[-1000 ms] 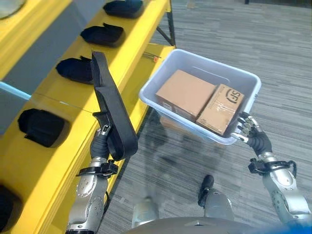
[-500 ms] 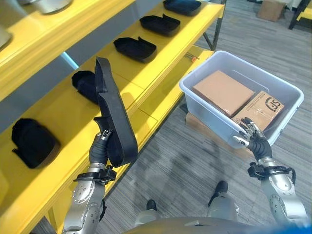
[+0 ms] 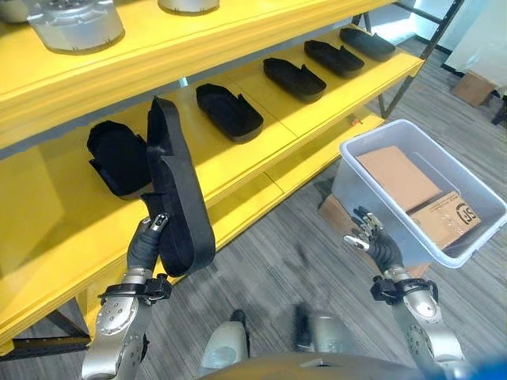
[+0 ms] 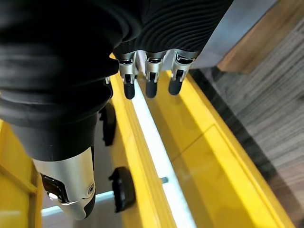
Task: Move parts from the plastic box to the shelf.
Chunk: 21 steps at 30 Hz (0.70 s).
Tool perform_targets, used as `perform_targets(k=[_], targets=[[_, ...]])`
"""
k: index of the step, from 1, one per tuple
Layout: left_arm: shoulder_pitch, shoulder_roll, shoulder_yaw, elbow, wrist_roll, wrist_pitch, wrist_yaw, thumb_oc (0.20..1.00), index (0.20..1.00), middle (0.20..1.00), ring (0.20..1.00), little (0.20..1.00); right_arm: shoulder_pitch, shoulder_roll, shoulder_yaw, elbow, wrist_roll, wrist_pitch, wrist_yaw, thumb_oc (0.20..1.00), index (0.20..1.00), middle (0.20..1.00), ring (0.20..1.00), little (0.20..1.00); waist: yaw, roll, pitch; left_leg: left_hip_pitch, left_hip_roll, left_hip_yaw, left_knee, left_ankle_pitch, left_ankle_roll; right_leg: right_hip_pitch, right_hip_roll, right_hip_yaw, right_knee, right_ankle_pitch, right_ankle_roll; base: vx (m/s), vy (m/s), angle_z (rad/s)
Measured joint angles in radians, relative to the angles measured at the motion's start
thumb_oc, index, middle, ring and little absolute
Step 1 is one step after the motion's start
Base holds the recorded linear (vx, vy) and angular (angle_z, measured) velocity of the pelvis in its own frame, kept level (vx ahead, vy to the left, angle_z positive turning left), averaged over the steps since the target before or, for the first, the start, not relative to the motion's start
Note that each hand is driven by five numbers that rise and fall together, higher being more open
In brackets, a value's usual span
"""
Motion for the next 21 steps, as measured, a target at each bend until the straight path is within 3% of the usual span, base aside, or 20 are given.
perform_targets(k=[2, 3, 7, 10, 15, 16, 17, 18, 19, 21], targets=[[-0.006, -0.008, -0.021, -0.003, 0.0, 0.0, -0.006, 0.2, 0.2, 0.2, 0.2, 0.2, 0.019, -0.009, -0.002, 0.005, 0.007, 0.0, 0.001, 1.0, 1.0, 1.0, 1.0, 1.0, -0.009, 0.009, -0.003, 0.023, -0.011, -0.019, -0.052, 0.036, -0.003, 0.006, 0.029, 0.08, -0.005, 0.01, -0.011, -0.06, -0.077, 0.54], [-0.009, -0.003, -0.017, -0.008, 0.0, -0.001, -0.006, 0.2, 0.2, 0.2, 0.2, 0.2, 0.011, -0.012, 0.003, 0.002, 0.008, 0.001, 0.003, 1.0, 1.0, 1.0, 1.0, 1.0, -0.005, 0.012, -0.005, 0.032, -0.006, -0.019, -0.079, 0.056, -0.021, 0.008, 0.029, 0.076, -0.036, 0.035, -0.028, -0.08, -0.121, -0.05], [-0.012, -0.009, -0.008, -0.027, -0.003, -0.003, -0.006, 0.2, 0.2, 0.2, 0.2, 0.2, -0.003, -0.012, 0.004, -0.006, 0.02, -0.001, 0.006, 1.0, 1.0, 1.0, 1.0, 1.0, 0.005, 0.016, -0.009, 0.102, 0.036, 0.008, -0.216, 0.117, -0.036, 0.098, 0.043, 0.078, -0.222, 0.118, -0.026, -0.02, -0.094, -0.12], [0.018, -0.013, -0.007, -0.048, -0.01, -0.004, -0.007, 0.2, 0.2, 0.2, 0.2, 0.2, 0.002, -0.016, 0.005, -0.006, 0.036, -0.007, 0.016, 1.0, 1.0, 1.0, 1.0, 1.0, 0.021, 0.051, -0.03, 0.123, 0.035, 0.002, -0.266, 0.137, -0.036, 0.129, 0.037, 0.075, -0.282, 0.132, -0.024, -0.05, -0.107, 0.04], [0.014, -0.026, -0.01, -0.049, -0.01, -0.005, -0.009, 0.2, 0.2, 0.2, 0.2, 0.2, -0.006, -0.104, 0.001, -0.004, 0.037, -0.013, 0.021, 1.0, 1.0, 1.0, 1.0, 1.0, 0.025, 0.084, -0.002, 0.041, -0.005, -0.029, -0.168, 0.143, -0.051, 0.098, 0.019, 0.016, -0.226, 0.107, -0.027, -0.14, -0.005, 0.43], [0.0, -0.025, -0.01, -0.049, -0.012, -0.006, -0.008, 0.2, 0.2, 0.2, 0.2, 0.2, -0.008, -0.117, 0.001, -0.004, 0.037, -0.015, 0.02, 1.0, 1.0, 1.0, 1.0, 1.0, 0.024, 0.084, 0.006, 0.024, -0.01, -0.036, -0.157, 0.157, -0.072, 0.085, 0.011, 0.0, -0.203, 0.098, -0.042, -0.12, 0.03, 0.71], [-0.023, -0.023, -0.01, -0.05, -0.021, -0.007, -0.008, 0.2, 0.2, 0.2, 0.2, 0.2, -0.018, -0.129, 0.001, -0.003, 0.036, -0.018, 0.017, 1.0, 1.0, 1.0, 1.0, 1.0, 0.019, 0.073, 0.028, 0.017, -0.018, -0.028, -0.169, 0.177, -0.123, 0.062, -0.024, -0.036, -0.179, 0.096, -0.081, -0.07, 0.028, 0.68], [-0.029, -0.017, -0.001, -0.054, -0.032, -0.012, -0.007, 0.2, 0.2, 0.2, 0.2, 0.2, -0.048, -0.115, 0.002, 0.005, 0.036, -0.015, 0.013, 1.0, 1.0, 1.0, 1.0, 1.0, 0.023, 0.06, 0.045, -0.003, 0.004, 0.038, -0.1, 0.114, -0.107, 0.042, -0.041, -0.047, -0.174, 0.103, -0.106, -0.04, 0.035, 0.51], [-0.027, -0.008, 0.008, -0.054, -0.045, -0.012, -0.007, 0.2, 0.2, 0.2, 0.2, 0.2, -0.077, -0.094, 0.002, 0.0, 0.036, -0.017, 0.01, 1.0, 1.0, 1.0, 1.0, 1.0, 0.024, 0.039, 0.054, -0.002, 0.037, 0.056, -0.032, 0.07, -0.086, 0.029, -0.055, -0.043, -0.165, 0.108, -0.104, -0.04, 0.049, 0.24], [-0.029, -0.006, 0.014, -0.054, -0.049, -0.012, -0.007, 0.2, 0.2, 0.2, 0.2, 0.2, -0.097, -0.082, -0.004, -0.007, 0.037, -0.02, 0.009, 1.0, 1.0, 1.0, 1.0, 1.0, 0.023, 0.021, 0.065, 0.053, 0.127, -0.004, -0.021, 0.035, -0.115, 0.021, -0.065, -0.045, -0.149, 0.1, -0.104, -0.07, 0.106, 0.2]])
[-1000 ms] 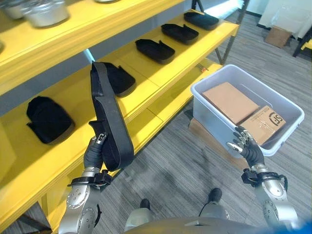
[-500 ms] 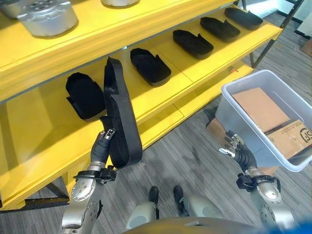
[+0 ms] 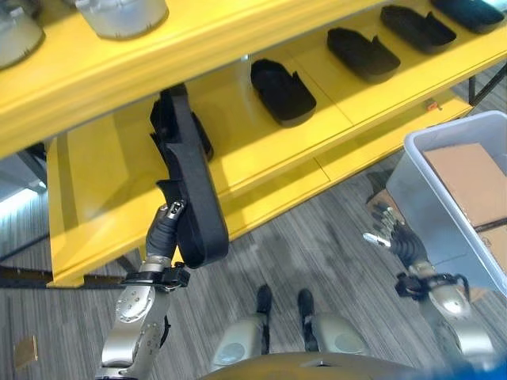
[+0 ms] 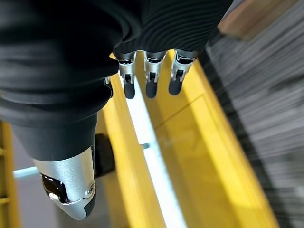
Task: Move parts from the plastic box to the shelf.
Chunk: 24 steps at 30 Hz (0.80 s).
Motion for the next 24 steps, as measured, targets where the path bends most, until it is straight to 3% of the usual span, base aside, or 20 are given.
perform_targets(k=[2, 3, 4, 5, 6, 8, 9, 10, 13, 16, 20, 24], targets=[[-0.018, -0.002, 0.002, 0.0, 0.0, 0.0, 0.0, 0.2, 0.2, 0.2, 0.2, 0.2, 0.002, 0.005, -0.024, 0.0, 0.001, -0.004, -0.012, 1.0, 1.0, 1.0, 1.0, 1.0, -0.025, 0.0, 0.012, 0.04, 0.144, 0.021, -0.002, -0.014, -0.024, -0.021, -0.016, -0.054, 0.06, -0.022, 0.009, -0.08, 0.233, 0.64], [-0.043, -0.003, 0.001, -0.001, -0.001, 0.0, 0.001, 0.2, 0.2, 0.2, 0.2, 0.2, 0.011, 0.01, -0.048, 0.002, 0.005, -0.011, -0.021, 1.0, 1.0, 1.0, 1.0, 1.0, -0.037, 0.008, 0.013, 0.034, 0.229, 0.067, -0.005, -0.01, -0.035, -0.06, -0.037, -0.087, 0.127, -0.051, 0.035, -0.05, 0.197, 1.13], [-0.077, -0.008, -0.007, -0.003, -0.002, 0.0, 0.005, 0.2, 0.2, 0.2, 0.2, 0.2, 0.028, 0.009, -0.078, 0.005, 0.011, -0.02, -0.035, 1.0, 1.0, 1.0, 1.0, 1.0, -0.057, 0.02, 0.014, 0.021, 0.305, 0.15, -0.017, 0.002, -0.047, -0.109, -0.062, -0.122, 0.221, -0.111, 0.025, -0.05, 0.13, 1.23], [-0.089, -0.03, -0.018, -0.005, -0.011, -0.002, 0.013, 0.2, 0.2, 0.2, 0.2, 0.2, 0.032, -0.009, -0.081, 0.02, 0.011, -0.02, -0.041, 1.0, 1.0, 1.0, 1.0, 1.0, -0.07, 0.053, 0.016, 0.036, 0.34, 0.187, -0.061, 0.012, -0.043, -0.128, -0.087, -0.143, 0.28, -0.138, 0.045, -0.09, 0.231, 0.96], [-0.09, -0.048, -0.02, -0.013, -0.011, -0.004, 0.012, 0.2, 0.2, 0.2, 0.2, 0.2, 0.038, -0.015, -0.083, 0.023, 0.011, -0.02, -0.046, 1.0, 1.0, 1.0, 1.0, 1.0, -0.061, 0.08, 0.005, 0.063, 0.338, 0.201, -0.107, 0.026, -0.051, -0.159, -0.101, -0.142, 0.325, -0.152, 0.065, -0.06, 0.269, 0.57], [-0.097, -0.042, -0.033, -0.021, -0.011, -0.01, 0.021, 0.2, 0.2, 0.2, 0.2, 0.2, 0.036, -0.014, -0.076, 0.023, 0.011, -0.03, -0.06, 1.0, 1.0, 1.0, 1.0, 1.0, -0.063, 0.132, 0.008, 0.051, 0.314, 0.249, -0.14, 0.044, -0.017, -0.202, -0.141, -0.157, 0.4, -0.167, 0.124, 0.0, 0.262, 0.45], [-0.111, -0.034, -0.034, -0.013, -0.011, -0.01, 0.022, 0.2, 0.2, 0.2, 0.2, 0.2, 0.024, 0.006, -0.076, 0.047, 0.011, -0.03, -0.066, 1.0, 1.0, 1.0, 1.0, 1.0, -0.059, 0.123, 0.019, 0.045, 0.291, 0.248, -0.134, 0.04, -0.118, -0.205, -0.175, -0.155, 0.419, -0.169, 0.14, 0.05, 0.285, 0.64], [-0.107, -0.031, -0.028, -0.01, -0.011, -0.01, 0.027, 0.2, 0.2, 0.2, 0.2, 0.2, 0.041, 0.027, -0.04, 0.045, 0.01, -0.022, -0.064, 1.0, 1.0, 1.0, 1.0, 1.0, -0.05, 0.094, 0.018, 0.038, 0.22, 0.231, -0.138, 0.045, -0.113, -0.199, -0.212, -0.109, 0.386, -0.147, 0.169, 0.03, 0.208, 0.56], [-0.036, -0.01, 0.008, -0.013, -0.014, -0.011, 0.032, 0.2, 0.2, 0.2, 0.2, 0.2, 0.073, 0.05, -0.032, 0.034, 0.01, -0.022, -0.056, 1.0, 1.0, 1.0, 1.0, 1.0, -0.026, 0.083, 0.01, 0.046, 0.163, 0.219, -0.151, 0.059, -0.111, -0.13, -0.242, -0.09, 0.275, -0.09, 0.21, 0.03, 0.181, 0.39], [0.014, 0.017, 0.066, -0.014, -0.031, -0.012, 0.034, 0.2, 0.2, 0.2, 0.2, 0.2, 0.074, 0.073, -0.033, 0.034, 0.01, -0.022, -0.056, 1.0, 1.0, 1.0, 1.0, 1.0, -0.006, 0.061, -0.004, 0.074, 0.147, 0.219, -0.176, 0.064, -0.101, -0.07, -0.241, -0.088, 0.175, -0.031, 0.248, 0.03, 0.177, -0.01], [0.02, 0.031, 0.072, -0.015, -0.027, -0.014, 0.034, 0.2, 0.2, 0.2, 0.2, 0.2, 0.082, 0.076, -0.042, 0.044, 0.009, -0.022, -0.049, 1.0, 1.0, 1.0, 1.0, 1.0, -0.007, 0.019, -0.043, 0.089, 0.133, 0.226, -0.163, 0.054, -0.092, -0.028, -0.246, -0.091, 0.119, -0.003, 0.263, 0.02, 0.202, -0.05], [0.024, 0.042, 0.075, -0.01, 0.015, -0.008, 0.035, 0.2, 0.2, 0.2, 0.2, 0.2, 0.115, 0.072, -0.045, 0.044, 0.009, -0.007, -0.041, 1.0, 1.0, 1.0, 1.0, 1.0, -0.005, 0.004, -0.053, 0.089, 0.126, 0.219, -0.115, 0.022, -0.086, 0.008, -0.253, -0.093, 0.104, -0.001, 0.266, 0.02, 0.116, 0.05]])
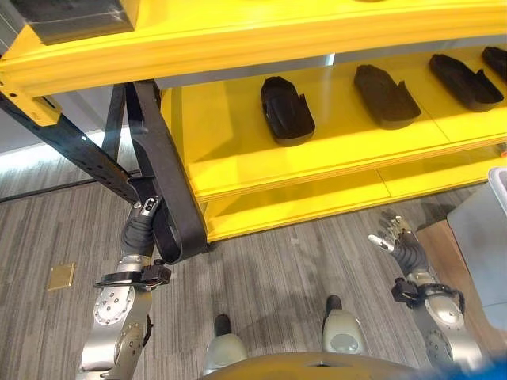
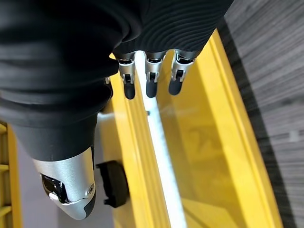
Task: Move parts from the plastic box to the shelf.
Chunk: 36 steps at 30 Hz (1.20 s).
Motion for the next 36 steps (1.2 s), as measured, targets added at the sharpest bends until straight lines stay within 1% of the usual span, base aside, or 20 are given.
perform_targets(k=[3, 6, 10, 12, 15, 17, 19, 21, 24, 28, 31, 36], targets=[[-0.018, 0.02, -0.002, 0.033, 0.035, 0.001, 0.002, 0.2, 0.2, 0.2, 0.2, 0.2, -0.005, -0.001, 0.0, 0.009, -0.001, 0.013, 0.008, 1.0, 1.0, 1.0, 1.0, 1.0, -0.003, -0.002, -0.002, -0.02, -0.007, -0.023, 0.061, -0.031, 0.005, 0.026, -0.008, -0.009, -0.01, 0.002, 0.004, 0.02, 0.098, 0.13], [-0.035, 0.069, -0.007, 0.057, 0.059, 0.009, 0.01, 0.2, 0.2, 0.2, 0.2, 0.2, -0.023, -0.003, -0.001, 0.009, -0.002, 0.015, 0.015, 1.0, 1.0, 1.0, 1.0, 1.0, -0.002, -0.005, -0.005, -0.043, -0.018, -0.03, 0.115, -0.054, 0.01, 0.029, -0.019, -0.007, -0.011, 0.0, 0.002, 0.03, 0.085, 0.06], [-0.112, 0.192, -0.008, 0.123, 0.136, 0.02, 0.023, 0.2, 0.2, 0.2, 0.2, 0.2, -0.042, -0.003, 0.003, 0.009, -0.003, 0.029, 0.025, 1.0, 1.0, 1.0, 1.0, 1.0, -0.001, -0.007, -0.007, -0.088, -0.02, -0.051, 0.203, -0.092, 0.015, 0.026, -0.024, -0.007, 0.01, 0.001, 0.004, 0.0, 0.052, 0.06], [-0.201, 0.271, -0.021, 0.195, 0.197, 0.025, 0.036, 0.2, 0.2, 0.2, 0.2, 0.2, -0.062, -0.013, 0.021, 0.029, -0.003, 0.033, 0.026, 1.0, 1.0, 1.0, 1.0, 1.0, 0.0, -0.011, -0.006, -0.126, -0.017, -0.066, 0.276, -0.123, 0.019, 0.015, -0.023, -0.006, 0.035, -0.004, 0.004, 0.0, 0.008, 0.03], [-0.295, 0.326, -0.037, 0.248, 0.271, 0.037, 0.049, 0.2, 0.2, 0.2, 0.2, 0.2, -0.081, -0.024, 0.05, 0.034, -0.003, 0.04, 0.028, 1.0, 1.0, 1.0, 1.0, 1.0, -0.002, -0.025, -0.002, -0.176, -0.017, -0.076, 0.364, -0.159, 0.025, -0.008, -0.026, -0.004, 0.063, -0.007, 0.006, 0.0, 0.0, 0.0], [-0.343, 0.33, -0.058, 0.277, 0.274, 0.036, 0.06, 0.2, 0.2, 0.2, 0.2, 0.2, -0.084, -0.024, 0.056, 0.034, -0.002, 0.047, 0.033, 1.0, 1.0, 1.0, 1.0, 1.0, -0.002, -0.036, 0.006, -0.198, -0.02, -0.079, 0.404, -0.174, 0.028, -0.02, -0.031, 0.0, 0.078, -0.009, 0.006, 0.0, 0.0, 0.0], [-0.401, 0.352, -0.097, 0.336, 0.301, 0.038, 0.068, 0.2, 0.2, 0.2, 0.2, 0.2, -0.095, -0.029, 0.066, 0.036, -0.002, 0.052, 0.037, 1.0, 1.0, 1.0, 1.0, 1.0, -0.002, -0.043, 0.01, -0.222, -0.02, -0.082, 0.455, -0.199, 0.036, -0.031, -0.033, 0.012, 0.094, -0.013, 0.011, 0.01, 0.016, -0.08], [-0.429, 0.372, -0.111, 0.349, 0.327, 0.039, 0.075, 0.2, 0.2, 0.2, 0.2, 0.2, -0.095, -0.03, 0.068, 0.033, -0.002, 0.052, 0.044, 1.0, 1.0, 1.0, 1.0, 1.0, -0.004, -0.053, 0.018, -0.236, -0.023, -0.077, 0.486, -0.213, 0.043, -0.042, -0.035, 0.029, 0.096, -0.015, 0.015, 0.01, 0.022, -0.11], [-0.507, 0.396, -0.152, 0.419, 0.361, 0.043, 0.081, 0.2, 0.2, 0.2, 0.2, 0.2, -0.092, -0.03, 0.073, 0.034, -0.002, 0.054, 0.052, 1.0, 1.0, 1.0, 1.0, 1.0, -0.014, -0.056, 0.022, -0.262, -0.034, -0.077, 0.54, -0.239, 0.056, -0.058, -0.049, 0.037, 0.119, -0.019, 0.02, 0.0, 0.0, 0.0], [-0.599, 0.395, -0.185, 0.486, 0.361, 0.047, 0.085, 0.2, 0.2, 0.2, 0.2, 0.2, -0.096, -0.031, 0.09, 0.033, -0.002, 0.057, 0.054, 1.0, 1.0, 1.0, 1.0, 1.0, -0.016, -0.052, 0.048, -0.29, -0.033, -0.079, 0.592, -0.265, 0.061, -0.082, -0.05, 0.051, 0.158, -0.028, 0.021, 0.0, 0.002, -0.03], [-0.637, 0.397, -0.207, 0.502, 0.361, 0.053, 0.095, 0.2, 0.2, 0.2, 0.2, 0.2, -0.094, -0.032, 0.09, 0.034, -0.002, 0.063, 0.054, 1.0, 1.0, 1.0, 1.0, 1.0, -0.029, -0.054, 0.058, -0.306, -0.033, -0.079, 0.608, -0.267, 0.062, -0.098, -0.05, 0.057, 0.174, -0.031, 0.021, 0.0, 0.0, 0.0], [-0.833, 0.399, -0.305, 0.632, 0.361, 0.072, 0.127, 0.2, 0.2, 0.2, 0.2, 0.2, -0.098, -0.034, 0.096, 0.034, -0.002, 0.065, 0.056, 1.0, 1.0, 1.0, 1.0, 1.0, -0.031, -0.062, 0.078, -0.335, -0.028, -0.082, 0.631, -0.273, 0.058, -0.151, -0.05, 0.07, 0.238, -0.057, 0.019, -0.04, -0.026, -0.02]])
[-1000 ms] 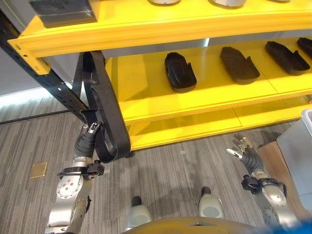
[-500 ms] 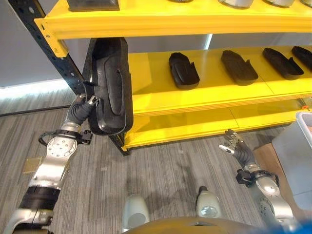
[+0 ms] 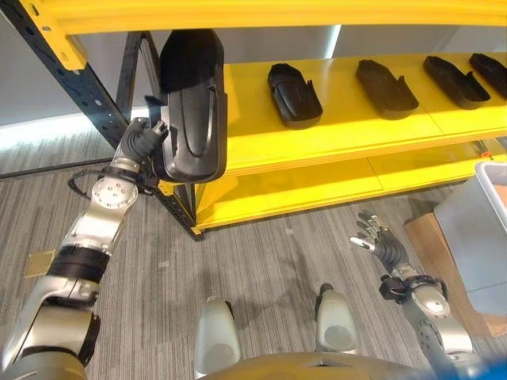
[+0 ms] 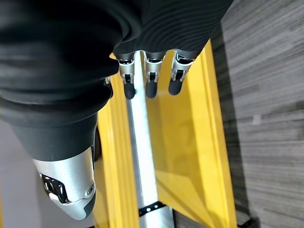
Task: Move parts from the plastic box to the shelf.
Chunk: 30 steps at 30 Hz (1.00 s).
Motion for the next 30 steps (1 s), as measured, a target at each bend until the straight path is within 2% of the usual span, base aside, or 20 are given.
perform_targets(k=[4, 6, 10, 12, 19, 30], targets=[[-0.141, 0.019, -0.073, 0.081, -0.004, 0.014, 0.022, 0.2, 0.2, 0.2, 0.2, 0.2, -0.01, -0.007, 0.014, -0.001, 0.001, 0.001, 0.007, 1.0, 1.0, 1.0, 1.0, 1.0, -0.023, -0.006, 0.01, -0.017, 0.004, -0.001, 0.014, -0.005, -0.006, -0.034, 0.001, 0.011, 0.044, -0.02, -0.002, -0.02, -0.043, -0.04], [-0.335, 0.028, -0.216, 0.204, -0.03, 0.017, 0.027, 0.2, 0.2, 0.2, 0.2, 0.2, -0.011, -0.014, 0.043, -0.001, 0.002, 0.003, 0.008, 1.0, 1.0, 1.0, 1.0, 1.0, -0.027, -0.009, 0.018, -0.024, 0.016, -0.001, 0.019, -0.005, -0.011, -0.053, 0.008, 0.012, 0.069, -0.033, -0.009, -0.03, -0.083, -0.03], [-0.396, 0.025, -0.234, 0.238, -0.074, 0.009, 0.035, 0.2, 0.2, 0.2, 0.2, 0.2, -0.022, -0.035, 0.057, -0.001, 0.009, 0.006, 0.012, 1.0, 1.0, 1.0, 1.0, 1.0, -0.051, -0.001, 0.03, -0.03, 0.023, -0.013, 0.019, -0.001, -0.024, -0.068, 0.015, 0.012, 0.096, -0.049, -0.011, -0.01, -0.053, 0.02], [-0.436, 0.026, -0.272, 0.289, -0.089, 0.012, 0.036, 0.2, 0.2, 0.2, 0.2, 0.2, -0.019, -0.047, 0.056, -0.002, 0.01, 0.006, 0.009, 1.0, 1.0, 1.0, 1.0, 1.0, -0.052, 0.003, 0.032, -0.032, 0.027, -0.021, 0.017, -0.001, -0.026, -0.072, 0.021, 0.01, 0.109, -0.059, -0.015, -0.01, -0.039, 0.04], [-0.482, 0.015, -0.296, 0.383, -0.102, 0.014, 0.038, 0.2, 0.2, 0.2, 0.2, 0.2, -0.011, -0.048, 0.057, -0.001, 0.03, 0.005, 0.005, 1.0, 1.0, 1.0, 1.0, 1.0, -0.051, 0.013, 0.045, -0.037, 0.034, -0.021, 0.007, 0.006, -0.04, -0.099, 0.027, 0.009, 0.143, -0.079, -0.025, 0.0, -0.005, 0.0], [-0.49, -0.016, -0.293, 0.463, -0.225, 0.016, 0.066, 0.2, 0.2, 0.2, 0.2, 0.2, -0.034, -0.053, 0.069, 0.002, 0.032, 0.005, -0.017, 1.0, 1.0, 1.0, 1.0, 1.0, -0.047, 0.003, 0.076, -0.092, 0.035, -0.029, 0.023, 0.003, -0.044, -0.146, 0.029, 0.005, 0.152, -0.083, -0.03, 0.0, 0.001, 0.0]])
